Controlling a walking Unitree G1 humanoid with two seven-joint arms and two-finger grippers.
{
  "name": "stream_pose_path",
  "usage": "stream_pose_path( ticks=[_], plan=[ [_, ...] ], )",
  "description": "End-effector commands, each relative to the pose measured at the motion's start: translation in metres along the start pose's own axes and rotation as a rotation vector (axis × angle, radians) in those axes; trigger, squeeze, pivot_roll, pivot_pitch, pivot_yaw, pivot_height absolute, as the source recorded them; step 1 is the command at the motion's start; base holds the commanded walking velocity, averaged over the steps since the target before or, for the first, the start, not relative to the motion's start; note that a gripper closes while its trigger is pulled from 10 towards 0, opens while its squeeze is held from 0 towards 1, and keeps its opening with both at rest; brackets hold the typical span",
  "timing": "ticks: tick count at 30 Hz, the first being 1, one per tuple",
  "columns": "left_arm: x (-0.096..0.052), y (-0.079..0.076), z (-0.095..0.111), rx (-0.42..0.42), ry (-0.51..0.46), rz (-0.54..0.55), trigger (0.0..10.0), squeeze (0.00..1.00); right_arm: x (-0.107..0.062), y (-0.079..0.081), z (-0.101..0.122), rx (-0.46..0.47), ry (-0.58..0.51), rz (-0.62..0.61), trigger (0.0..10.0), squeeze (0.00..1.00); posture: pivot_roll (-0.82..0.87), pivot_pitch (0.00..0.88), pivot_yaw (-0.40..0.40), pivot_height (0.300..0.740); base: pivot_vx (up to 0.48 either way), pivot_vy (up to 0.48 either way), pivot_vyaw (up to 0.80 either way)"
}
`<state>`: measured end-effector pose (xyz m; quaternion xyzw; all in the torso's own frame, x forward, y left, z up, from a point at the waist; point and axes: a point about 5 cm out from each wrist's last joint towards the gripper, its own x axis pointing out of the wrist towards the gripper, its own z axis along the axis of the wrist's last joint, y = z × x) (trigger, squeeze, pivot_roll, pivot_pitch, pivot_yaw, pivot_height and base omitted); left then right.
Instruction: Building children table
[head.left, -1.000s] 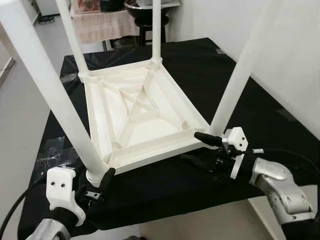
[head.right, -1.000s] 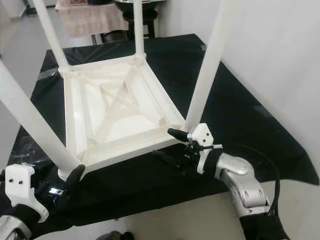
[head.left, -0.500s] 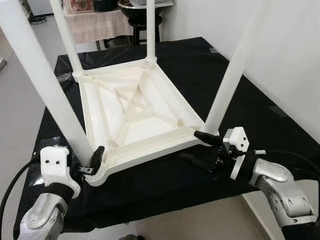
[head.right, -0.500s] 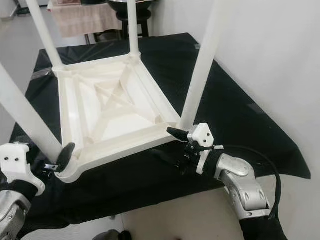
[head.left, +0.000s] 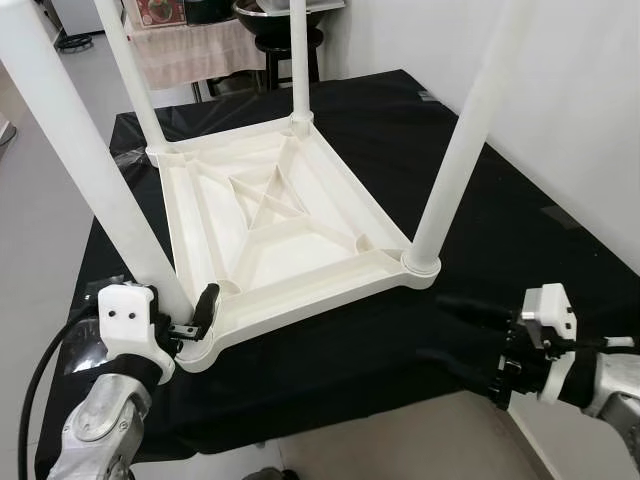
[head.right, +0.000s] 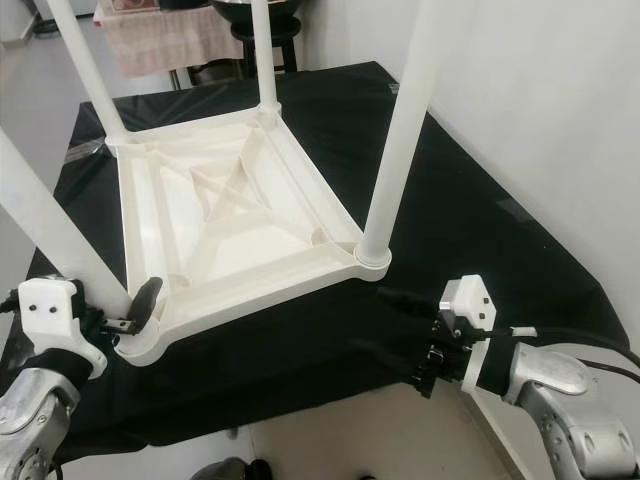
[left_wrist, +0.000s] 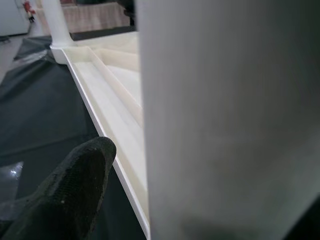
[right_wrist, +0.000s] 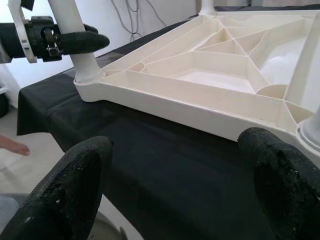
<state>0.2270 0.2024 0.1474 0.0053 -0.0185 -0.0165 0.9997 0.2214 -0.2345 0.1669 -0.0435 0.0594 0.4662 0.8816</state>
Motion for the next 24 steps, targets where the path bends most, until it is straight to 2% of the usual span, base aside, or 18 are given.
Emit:
stream_pose_path(
  ticks=[1, 11, 17, 20, 21, 22, 24],
  plan=[
    [0.001, 0.000, -0.003, 0.011, 0.014, 0.002, 10.0, 0.00, 0.001, 0.002, 0.005, -0.009, -0.012, 0.015, 10.0, 0.00, 0.02, 0.132, 0.052, 0.740, 0.000, 0.000, 0.00],
    [0.001, 0.000, -0.004, 0.020, 0.007, 0.013, 10.0, 0.00, 0.004, 0.002, 0.016, 0.006, -0.063, 0.028, 10.0, 0.00, 0.03, 0.128, 0.047, 0.740, 0.000, 0.000, 0.00],
    [0.001, 0.000, -0.003, 0.026, 0.003, 0.016, 10.0, 0.00, 0.006, -0.005, 0.024, -0.014, -0.103, -0.010, 10.0, 0.00, 0.03, 0.128, 0.046, 0.740, 0.000, 0.000, 0.00],
    [0.002, 0.001, -0.002, 0.033, 0.000, 0.022, 10.0, 0.00, 0.010, -0.021, 0.037, -0.043, -0.186, -0.134, 10.0, 0.00, 0.03, 0.126, 0.048, 0.740, 0.000, 0.000, 0.00],
    [0.002, 0.001, -0.002, 0.033, 0.000, 0.022, 10.0, 0.00, 0.010, -0.021, 0.037, -0.043, -0.186, -0.134, 10.0, 0.00, 0.03, 0.126, 0.048, 0.740, 0.000, 0.000, 0.00],
    [0.002, 0.001, -0.002, 0.035, 0.000, 0.022, 10.0, 0.00, 0.011, -0.030, 0.042, -0.052, -0.217, -0.198, 10.0, 0.00, 0.03, 0.126, 0.048, 0.740, 0.000, 0.000, 0.00],
    [0.002, 0.001, -0.002, 0.036, -0.001, 0.022, 10.0, 0.00, 0.011, -0.032, 0.044, -0.054, -0.224, -0.212, 10.0, 0.00, 0.03, 0.126, 0.048, 0.740, 0.000, 0.000, 0.00]
  ],
)
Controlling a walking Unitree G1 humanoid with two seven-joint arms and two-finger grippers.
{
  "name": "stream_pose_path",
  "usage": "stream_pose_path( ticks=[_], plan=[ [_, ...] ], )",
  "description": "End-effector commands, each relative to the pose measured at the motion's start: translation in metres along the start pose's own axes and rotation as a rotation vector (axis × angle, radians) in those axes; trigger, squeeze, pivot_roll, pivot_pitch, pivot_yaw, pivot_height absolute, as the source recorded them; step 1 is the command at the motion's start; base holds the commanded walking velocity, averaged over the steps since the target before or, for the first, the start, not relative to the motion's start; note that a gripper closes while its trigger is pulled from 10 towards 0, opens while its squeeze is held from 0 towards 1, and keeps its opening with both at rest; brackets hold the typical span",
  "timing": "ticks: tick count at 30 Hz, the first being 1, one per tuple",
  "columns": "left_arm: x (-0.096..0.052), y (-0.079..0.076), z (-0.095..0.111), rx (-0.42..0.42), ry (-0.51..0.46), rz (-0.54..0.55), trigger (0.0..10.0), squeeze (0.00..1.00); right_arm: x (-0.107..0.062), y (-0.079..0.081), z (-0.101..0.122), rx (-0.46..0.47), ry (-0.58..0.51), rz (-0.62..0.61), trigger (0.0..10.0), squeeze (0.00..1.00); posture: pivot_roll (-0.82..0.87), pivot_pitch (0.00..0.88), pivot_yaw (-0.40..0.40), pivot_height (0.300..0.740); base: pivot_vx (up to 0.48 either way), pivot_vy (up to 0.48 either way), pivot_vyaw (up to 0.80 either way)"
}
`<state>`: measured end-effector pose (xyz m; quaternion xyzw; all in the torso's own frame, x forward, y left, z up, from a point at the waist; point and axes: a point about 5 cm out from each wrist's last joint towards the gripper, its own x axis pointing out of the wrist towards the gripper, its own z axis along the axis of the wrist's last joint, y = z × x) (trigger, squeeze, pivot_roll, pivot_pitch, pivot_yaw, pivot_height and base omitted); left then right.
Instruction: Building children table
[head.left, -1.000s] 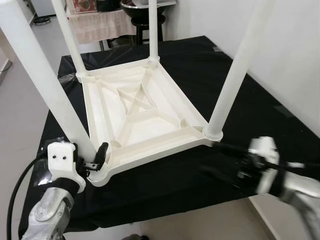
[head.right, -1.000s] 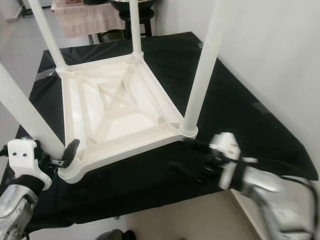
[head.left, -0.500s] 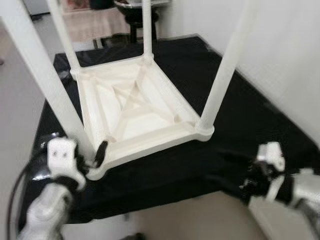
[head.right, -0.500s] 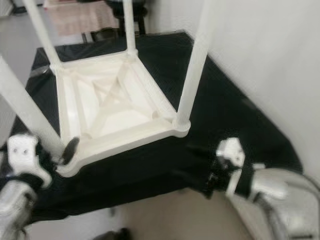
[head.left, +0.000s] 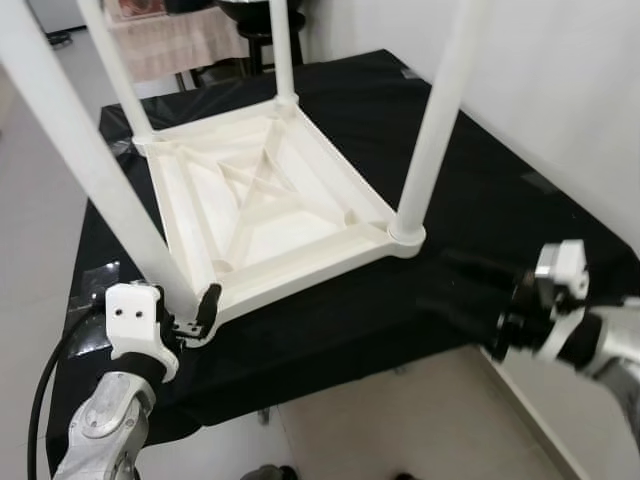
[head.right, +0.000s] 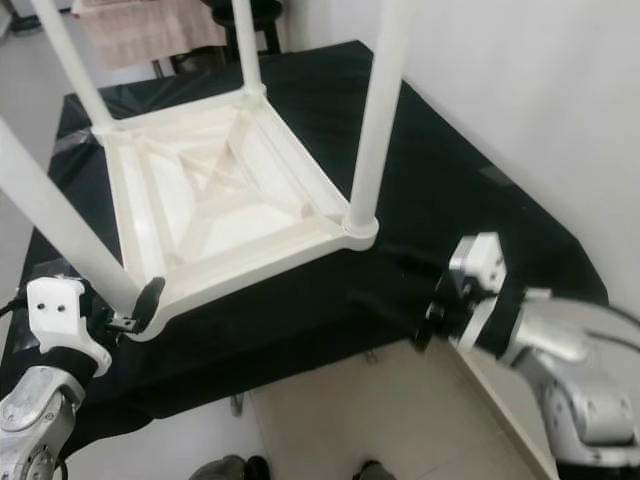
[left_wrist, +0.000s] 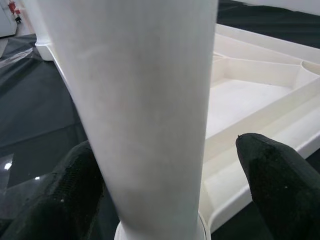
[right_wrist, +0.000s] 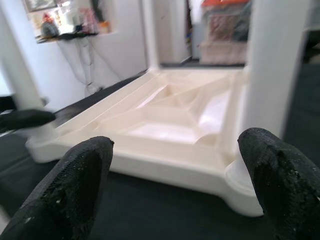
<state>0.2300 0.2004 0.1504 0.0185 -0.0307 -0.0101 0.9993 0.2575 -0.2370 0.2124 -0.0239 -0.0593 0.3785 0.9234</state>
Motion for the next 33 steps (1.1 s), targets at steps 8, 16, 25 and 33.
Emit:
stream_pose_path(
  ticks=[8, 16, 25, 33],
  plan=[
    [0.000, 0.003, -0.004, 0.017, 0.019, 0.014, 10.0, 0.00, 0.021, -0.009, 0.002, 0.001, -0.061, -0.097, 10.0, 0.00, 0.03, 0.127, 0.048, 0.740, 0.000, 0.000, 0.00],
    [0.000, 0.002, -0.003, 0.024, 0.018, 0.018, 10.0, 0.00, 0.036, -0.016, 0.001, 0.009, -0.048, -0.153, 10.0, 0.00, 0.04, 0.133, 0.046, 0.740, 0.000, 0.000, 0.20],
    [0.000, 0.002, -0.003, 0.027, 0.014, 0.019, 10.0, 0.00, 0.031, -0.031, 0.004, -0.021, -0.029, -0.218, 10.0, 0.00, 0.04, 0.140, 0.039, 0.740, 0.000, 0.000, 0.00],
    [0.000, 0.001, -0.002, 0.028, 0.012, 0.015, 10.0, 0.00, 0.026, -0.056, 0.016, -0.071, -0.051, -0.331, 10.0, 0.00, 0.04, 0.147, 0.037, 0.740, 0.000, 0.000, 0.00]
  ],
)
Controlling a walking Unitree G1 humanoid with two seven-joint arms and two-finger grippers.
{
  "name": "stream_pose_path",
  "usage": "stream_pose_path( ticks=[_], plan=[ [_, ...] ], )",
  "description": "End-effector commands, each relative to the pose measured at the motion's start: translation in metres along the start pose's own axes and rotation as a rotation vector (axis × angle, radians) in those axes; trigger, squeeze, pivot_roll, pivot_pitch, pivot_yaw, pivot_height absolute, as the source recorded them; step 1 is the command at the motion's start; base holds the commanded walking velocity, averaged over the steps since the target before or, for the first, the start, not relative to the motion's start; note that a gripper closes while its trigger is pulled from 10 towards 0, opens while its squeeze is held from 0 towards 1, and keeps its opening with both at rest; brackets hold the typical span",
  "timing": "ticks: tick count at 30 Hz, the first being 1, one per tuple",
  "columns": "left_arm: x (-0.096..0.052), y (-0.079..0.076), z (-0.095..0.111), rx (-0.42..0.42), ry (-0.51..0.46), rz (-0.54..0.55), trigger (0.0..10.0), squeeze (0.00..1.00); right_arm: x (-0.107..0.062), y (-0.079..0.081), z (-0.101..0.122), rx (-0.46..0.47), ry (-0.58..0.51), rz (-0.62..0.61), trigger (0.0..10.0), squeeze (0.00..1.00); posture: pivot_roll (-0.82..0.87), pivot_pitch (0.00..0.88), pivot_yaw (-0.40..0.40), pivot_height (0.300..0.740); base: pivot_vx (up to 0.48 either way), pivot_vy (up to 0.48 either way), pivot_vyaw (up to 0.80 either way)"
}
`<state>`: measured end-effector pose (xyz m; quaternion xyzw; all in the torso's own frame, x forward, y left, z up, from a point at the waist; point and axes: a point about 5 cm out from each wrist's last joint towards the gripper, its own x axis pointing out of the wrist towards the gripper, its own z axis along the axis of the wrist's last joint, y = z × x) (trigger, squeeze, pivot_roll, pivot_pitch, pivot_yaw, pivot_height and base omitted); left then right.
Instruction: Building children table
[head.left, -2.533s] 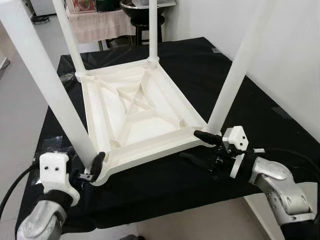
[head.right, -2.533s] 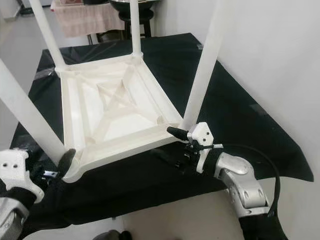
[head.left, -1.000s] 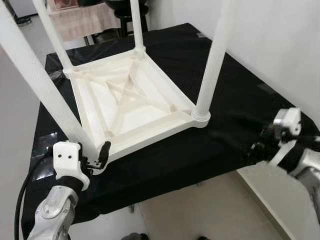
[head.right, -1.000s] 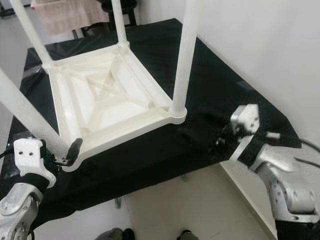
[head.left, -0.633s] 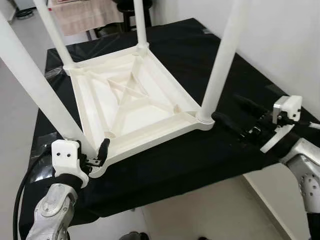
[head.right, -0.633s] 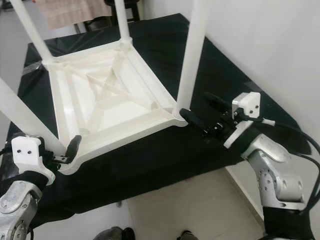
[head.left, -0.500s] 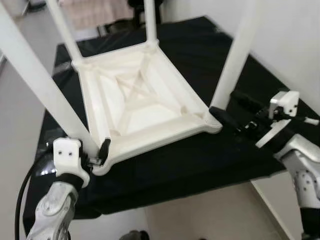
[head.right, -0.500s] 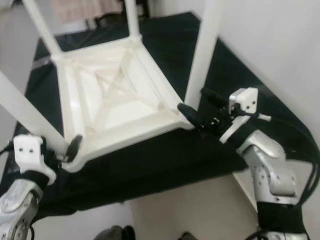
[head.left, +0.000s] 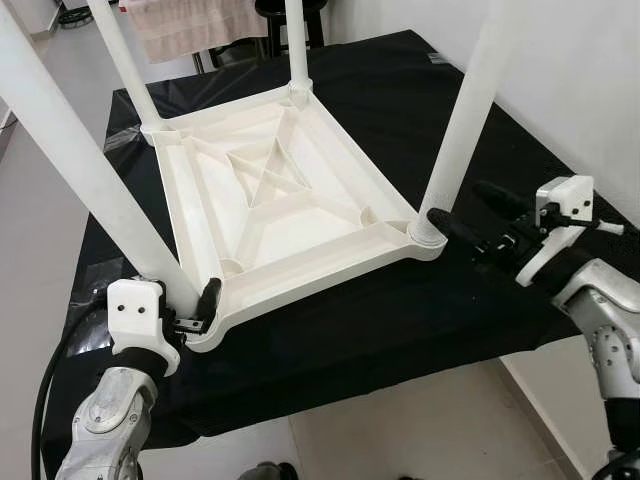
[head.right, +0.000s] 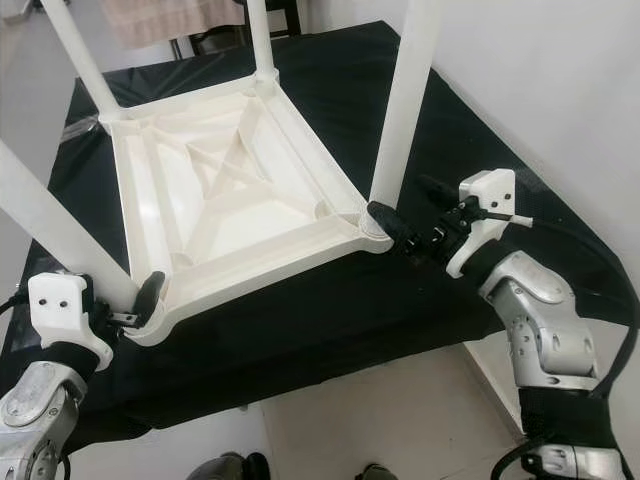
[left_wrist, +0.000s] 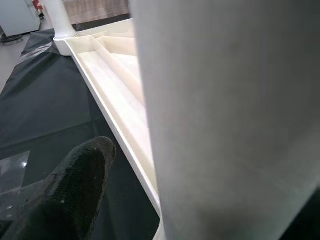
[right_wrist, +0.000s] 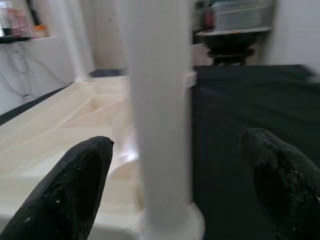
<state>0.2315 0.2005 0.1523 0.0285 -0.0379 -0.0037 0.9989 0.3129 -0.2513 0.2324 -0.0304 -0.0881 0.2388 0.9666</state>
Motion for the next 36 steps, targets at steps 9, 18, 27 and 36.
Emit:
stream_pose_path(
  ticks=[9, 18, 27, 36],
  plan=[
    [-0.002, -0.001, -0.004, 0.004, 0.028, -0.004, 10.0, 0.00, 0.023, -0.007, 0.041, -0.027, -0.160, 0.026, 10.0, 0.00, 0.05, 0.151, 0.036, 0.740, 0.000, 0.000, 0.00],
    [-0.002, -0.001, -0.004, 0.006, 0.024, 0.004, 10.0, 0.00, 0.050, 0.019, 0.064, -0.022, -0.248, 0.253, 10.0, 0.00, 0.06, 0.154, 0.029, 0.740, 0.000, 0.000, 0.00],
    [-0.003, 0.001, -0.002, 0.020, 0.022, 0.029, 10.0, 0.00, 0.088, 0.035, 0.066, 0.022, -0.264, 0.283, 10.0, 0.00, 0.07, 0.160, 0.020, 0.740, 0.000, 0.000, 0.00],
    [-0.003, 0.003, -0.001, 0.045, 0.018, 0.046, 10.0, 0.00, 0.094, 0.048, 0.059, 0.062, -0.271, 0.333, 10.0, 0.00, 0.08, 0.162, 0.019, 0.740, 0.000, 0.000, 0.36]
  ],
)
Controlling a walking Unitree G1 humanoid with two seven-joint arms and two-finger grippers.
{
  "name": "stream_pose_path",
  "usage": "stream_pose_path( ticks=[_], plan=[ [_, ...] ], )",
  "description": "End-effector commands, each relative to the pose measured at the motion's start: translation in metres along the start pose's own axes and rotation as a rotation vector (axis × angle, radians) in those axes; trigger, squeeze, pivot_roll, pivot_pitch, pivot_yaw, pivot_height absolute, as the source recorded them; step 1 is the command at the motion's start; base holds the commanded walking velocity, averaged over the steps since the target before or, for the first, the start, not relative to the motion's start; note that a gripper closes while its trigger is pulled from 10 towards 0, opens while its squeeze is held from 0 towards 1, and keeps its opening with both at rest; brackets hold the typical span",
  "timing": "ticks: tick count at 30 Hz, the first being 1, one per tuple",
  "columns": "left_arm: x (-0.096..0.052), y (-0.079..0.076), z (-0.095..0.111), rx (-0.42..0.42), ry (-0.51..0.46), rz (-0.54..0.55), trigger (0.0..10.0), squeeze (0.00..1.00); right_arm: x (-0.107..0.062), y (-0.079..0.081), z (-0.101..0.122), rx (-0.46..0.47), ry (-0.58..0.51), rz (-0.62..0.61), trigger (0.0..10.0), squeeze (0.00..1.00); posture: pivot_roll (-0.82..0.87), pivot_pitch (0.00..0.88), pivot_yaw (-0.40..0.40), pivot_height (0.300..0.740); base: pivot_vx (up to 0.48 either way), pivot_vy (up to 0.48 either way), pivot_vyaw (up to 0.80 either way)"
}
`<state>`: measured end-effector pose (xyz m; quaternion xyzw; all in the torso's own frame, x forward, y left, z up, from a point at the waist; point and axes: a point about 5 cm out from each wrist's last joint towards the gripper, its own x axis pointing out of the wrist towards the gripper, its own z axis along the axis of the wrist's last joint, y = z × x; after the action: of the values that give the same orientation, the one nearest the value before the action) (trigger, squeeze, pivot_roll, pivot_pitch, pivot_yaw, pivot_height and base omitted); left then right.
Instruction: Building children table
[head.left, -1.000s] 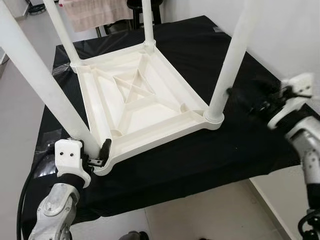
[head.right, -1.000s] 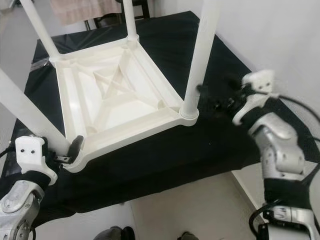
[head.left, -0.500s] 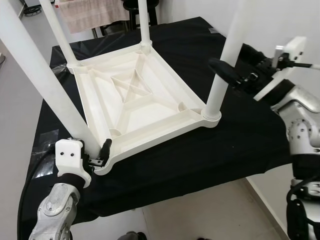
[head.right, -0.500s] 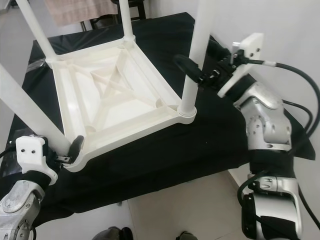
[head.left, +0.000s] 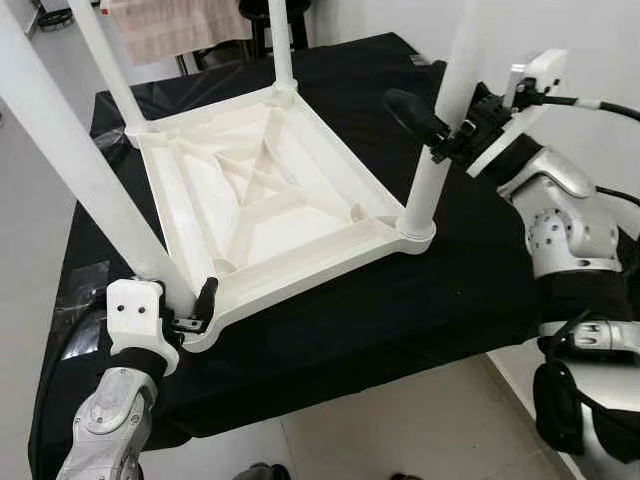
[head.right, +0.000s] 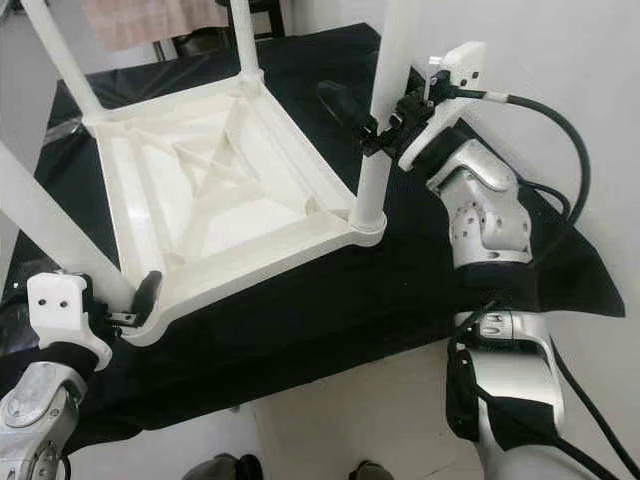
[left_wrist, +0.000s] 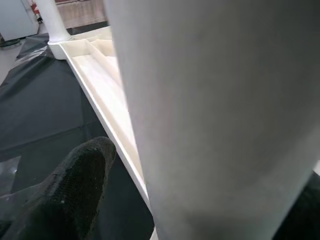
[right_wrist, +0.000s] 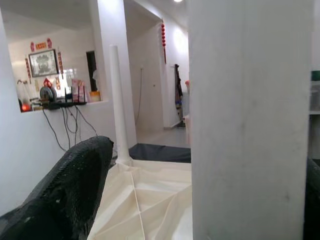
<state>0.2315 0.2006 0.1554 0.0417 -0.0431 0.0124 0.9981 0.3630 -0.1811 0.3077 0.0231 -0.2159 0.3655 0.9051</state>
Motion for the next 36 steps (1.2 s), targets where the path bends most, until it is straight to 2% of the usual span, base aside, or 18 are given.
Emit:
stream_pose_path(
  ticks=[1, 2, 8, 13, 15, 19, 22, 27, 36],
  plan=[
    [-0.002, 0.003, -0.003, 0.021, 0.027, 0.016, 10.0, 0.00, 0.007, 0.019, -0.013, 0.018, 0.030, 0.108, 10.0, 0.00, 0.08, 0.161, 0.022, 0.740, 0.000, 0.000, 0.80],
    [-0.002, 0.003, -0.003, 0.021, 0.027, 0.016, 10.0, 0.00, 0.007, 0.019, -0.013, 0.018, 0.030, 0.108, 10.0, 0.00, 0.08, 0.161, 0.022, 0.740, 0.000, 0.000, 0.80],
    [0.000, 0.003, -0.002, 0.035, 0.023, 0.019, 10.0, 0.00, -0.004, 0.044, -0.020, 0.044, 0.051, 0.305, 10.0, 0.00, 0.08, 0.154, 0.026, 0.740, 0.000, 0.000, 0.80],
    [0.001, 0.004, -0.002, 0.040, 0.023, 0.024, 10.0, 0.00, -0.007, 0.049, -0.023, 0.049, 0.059, 0.333, 10.0, 0.00, 0.08, 0.153, 0.026, 0.740, 0.000, 0.000, 0.80],
    [0.001, 0.004, -0.002, 0.040, 0.023, 0.024, 10.0, 0.00, -0.007, 0.049, -0.023, 0.049, 0.059, 0.333, 10.0, 0.00, 0.08, 0.153, 0.026, 0.740, 0.000, 0.000, 0.80],
    [0.002, 0.005, -0.002, 0.048, 0.026, 0.034, 10.0, 0.00, -0.003, 0.046, -0.035, -0.002, 0.115, 0.217, 10.0, 0.00, 0.08, 0.145, 0.025, 0.740, 0.000, 0.000, 0.18],
    [0.002, 0.004, -0.003, 0.052, 0.028, 0.034, 10.0, 0.00, -0.002, 0.044, -0.039, -0.014, 0.135, 0.182, 10.0, 0.00, 0.08, 0.144, 0.024, 0.740, 0.000, 0.000, 0.00],
    [0.001, 0.004, -0.002, 0.054, 0.037, 0.011, 10.0, 0.00, 0.001, 0.042, -0.048, -0.001, 0.171, 0.084, 10.0, 0.00, 0.08, 0.144, 0.023, 0.740, 0.000, -0.169, 0.00],
    [0.003, 0.006, -0.001, 0.036, 0.030, 0.040, 10.0, 0.00, -0.001, 0.049, -0.048, 0.011, 0.169, 0.114, 10.0, 0.00, 0.07, 0.149, 0.021, 0.740, 0.000, -0.407, 0.09]
  ],
)
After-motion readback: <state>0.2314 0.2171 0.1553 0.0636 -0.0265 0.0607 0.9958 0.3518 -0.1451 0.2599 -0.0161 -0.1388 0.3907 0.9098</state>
